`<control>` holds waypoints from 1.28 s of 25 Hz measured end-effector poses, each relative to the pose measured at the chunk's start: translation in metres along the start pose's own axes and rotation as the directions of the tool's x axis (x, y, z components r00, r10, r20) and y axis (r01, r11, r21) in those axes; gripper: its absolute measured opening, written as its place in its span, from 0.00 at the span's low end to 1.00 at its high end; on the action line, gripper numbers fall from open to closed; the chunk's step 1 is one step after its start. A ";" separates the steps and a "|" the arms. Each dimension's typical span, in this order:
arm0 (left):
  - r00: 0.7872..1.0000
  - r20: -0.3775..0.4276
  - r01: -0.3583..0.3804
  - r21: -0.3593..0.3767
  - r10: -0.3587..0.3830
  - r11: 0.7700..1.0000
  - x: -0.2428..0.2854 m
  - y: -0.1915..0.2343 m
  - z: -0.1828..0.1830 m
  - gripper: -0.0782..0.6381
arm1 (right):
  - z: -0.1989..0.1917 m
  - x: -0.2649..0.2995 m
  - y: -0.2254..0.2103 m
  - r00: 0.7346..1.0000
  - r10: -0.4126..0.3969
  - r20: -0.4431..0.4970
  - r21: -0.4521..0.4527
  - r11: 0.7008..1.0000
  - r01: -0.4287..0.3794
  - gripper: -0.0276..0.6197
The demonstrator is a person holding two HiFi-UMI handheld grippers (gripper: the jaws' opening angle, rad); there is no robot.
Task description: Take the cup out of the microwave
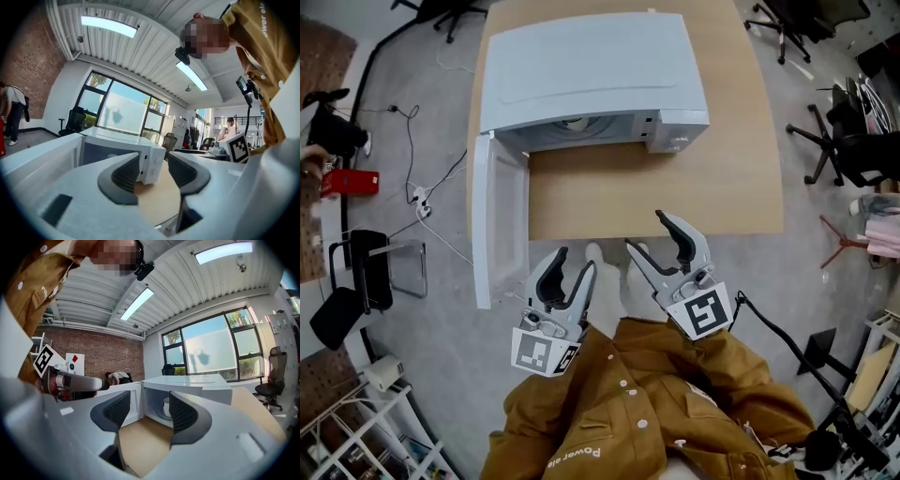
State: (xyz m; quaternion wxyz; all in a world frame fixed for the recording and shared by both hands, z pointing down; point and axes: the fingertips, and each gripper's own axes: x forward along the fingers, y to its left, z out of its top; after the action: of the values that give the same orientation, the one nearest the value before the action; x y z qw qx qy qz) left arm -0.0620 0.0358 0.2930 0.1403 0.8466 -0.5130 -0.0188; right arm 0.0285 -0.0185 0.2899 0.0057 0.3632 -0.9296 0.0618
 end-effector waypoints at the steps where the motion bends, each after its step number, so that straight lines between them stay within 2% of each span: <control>1: 1.000 -0.011 -0.003 0.006 0.003 1.000 0.012 0.007 -0.005 0.40 | -0.005 0.011 -0.005 1.000 0.004 -0.006 -0.004 1.000 -0.004 0.45; 3: 1.000 -0.018 -0.012 0.031 0.013 0.999 0.034 0.020 -0.012 0.43 | -0.017 0.036 -0.016 1.000 0.005 -0.018 -0.018 1.000 -0.006 0.45; 6: 1.000 -0.009 -0.029 0.061 0.030 0.998 0.060 0.044 -0.025 0.43 | -0.041 0.074 -0.032 1.000 -0.005 -0.028 -0.048 0.999 0.004 0.45; 11: 0.994 0.003 -0.106 0.004 0.106 0.994 0.082 0.088 -0.051 0.43 | -0.085 0.123 -0.049 0.999 -0.026 -0.042 -0.055 0.998 0.023 0.46; 17: 0.991 -0.016 -0.133 -0.005 0.133 0.991 0.074 0.106 -0.090 0.43 | -0.124 0.141 -0.059 0.998 -0.055 -0.021 -0.074 0.996 0.054 0.47; 23: 0.990 0.017 -0.140 -0.012 0.140 0.990 0.088 0.130 -0.094 0.43 | -0.129 0.175 -0.064 0.996 -0.085 0.005 -0.095 0.992 0.085 0.50; 26: 0.988 0.034 -0.148 -0.027 0.148 0.989 0.092 0.136 -0.095 0.43 | -0.128 0.187 -0.067 0.995 -0.101 0.020 -0.102 0.989 0.103 0.55; 32: 0.987 0.049 -0.154 -0.028 0.155 0.988 0.098 0.147 -0.094 0.43 | -0.129 0.211 -0.077 0.991 -0.129 0.034 -0.134 0.982 0.132 0.60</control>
State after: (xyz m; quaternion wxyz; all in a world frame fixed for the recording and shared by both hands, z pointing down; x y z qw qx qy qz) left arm -0.1264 -0.0938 0.4316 0.1382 0.8018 -0.5803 -0.0355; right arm -0.0789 -0.2012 0.4377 0.0226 0.4229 -0.9058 -0.0067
